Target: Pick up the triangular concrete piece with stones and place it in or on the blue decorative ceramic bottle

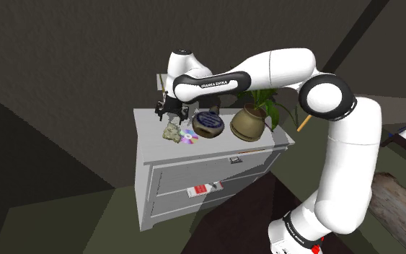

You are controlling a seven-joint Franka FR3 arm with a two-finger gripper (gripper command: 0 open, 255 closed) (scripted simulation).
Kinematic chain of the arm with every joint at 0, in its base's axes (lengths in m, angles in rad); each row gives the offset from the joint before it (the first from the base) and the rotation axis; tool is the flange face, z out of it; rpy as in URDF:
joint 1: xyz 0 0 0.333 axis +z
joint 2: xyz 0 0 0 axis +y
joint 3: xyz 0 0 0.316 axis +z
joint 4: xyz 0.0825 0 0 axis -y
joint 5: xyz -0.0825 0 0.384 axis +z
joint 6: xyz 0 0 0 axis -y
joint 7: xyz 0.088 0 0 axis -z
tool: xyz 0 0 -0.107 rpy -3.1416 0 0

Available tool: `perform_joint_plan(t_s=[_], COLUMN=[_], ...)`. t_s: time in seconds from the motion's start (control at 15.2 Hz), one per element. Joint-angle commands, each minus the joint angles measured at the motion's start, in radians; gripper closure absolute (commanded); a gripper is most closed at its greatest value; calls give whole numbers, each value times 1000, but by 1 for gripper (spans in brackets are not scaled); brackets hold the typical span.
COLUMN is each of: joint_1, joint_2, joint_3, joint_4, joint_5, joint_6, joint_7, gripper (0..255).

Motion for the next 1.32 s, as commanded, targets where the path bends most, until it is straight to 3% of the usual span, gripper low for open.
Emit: perform_joint_plan(t_s=[0.0,0.26,0.73,1.25], joint_1=[-18,-47,-39,-39], joint_2=[50,135,191,191], joint_3=[-10,-25,-40,-40], joint_4=[35,101,87,87], joint_5=[9,23,5,5], joint_6=[6,9,77,77], joint_7=[-20,-53,-42,-42], gripper=[0,0,0,0])
